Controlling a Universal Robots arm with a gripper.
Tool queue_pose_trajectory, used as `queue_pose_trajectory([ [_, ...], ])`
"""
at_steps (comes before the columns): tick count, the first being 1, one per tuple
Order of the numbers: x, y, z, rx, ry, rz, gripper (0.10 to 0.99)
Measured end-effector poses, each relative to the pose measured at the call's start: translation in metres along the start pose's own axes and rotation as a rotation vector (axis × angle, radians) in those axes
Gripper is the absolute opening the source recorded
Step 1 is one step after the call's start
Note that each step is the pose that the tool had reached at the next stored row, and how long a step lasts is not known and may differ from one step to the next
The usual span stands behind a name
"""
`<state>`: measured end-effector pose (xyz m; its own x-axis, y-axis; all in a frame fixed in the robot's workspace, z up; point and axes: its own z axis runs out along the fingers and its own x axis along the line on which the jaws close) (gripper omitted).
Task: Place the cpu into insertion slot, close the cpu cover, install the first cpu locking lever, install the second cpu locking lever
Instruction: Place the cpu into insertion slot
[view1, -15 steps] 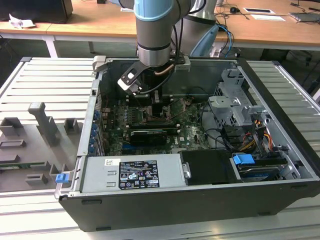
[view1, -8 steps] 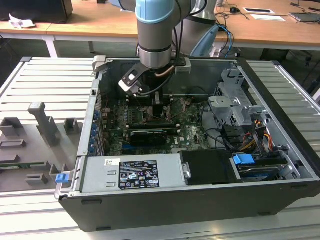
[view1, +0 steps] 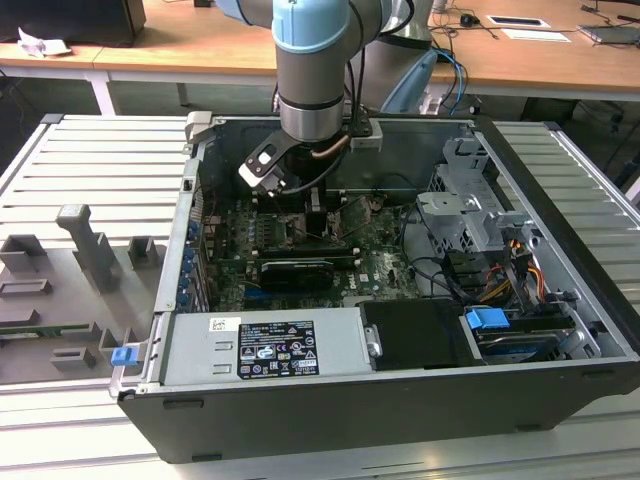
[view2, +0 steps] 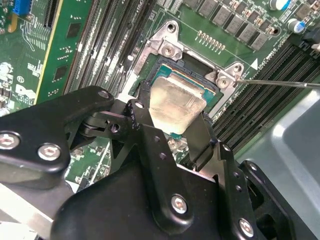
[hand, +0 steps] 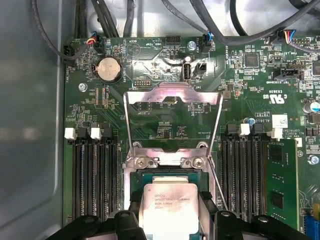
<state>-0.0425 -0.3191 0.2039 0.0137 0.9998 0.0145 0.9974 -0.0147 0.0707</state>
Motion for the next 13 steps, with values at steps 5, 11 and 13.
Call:
queue_pose_trajectory([
  [5,0.0,0.0,0.0008,0.0,-0.0005,0.0,0.537],
  [11,0.0001,0.0004,-0.005,0.0,-0.0005,0.0,0.588],
  [13,-0.0001,0.0005,-0.0061,0.0,-0.001,0.0,0.459],
])
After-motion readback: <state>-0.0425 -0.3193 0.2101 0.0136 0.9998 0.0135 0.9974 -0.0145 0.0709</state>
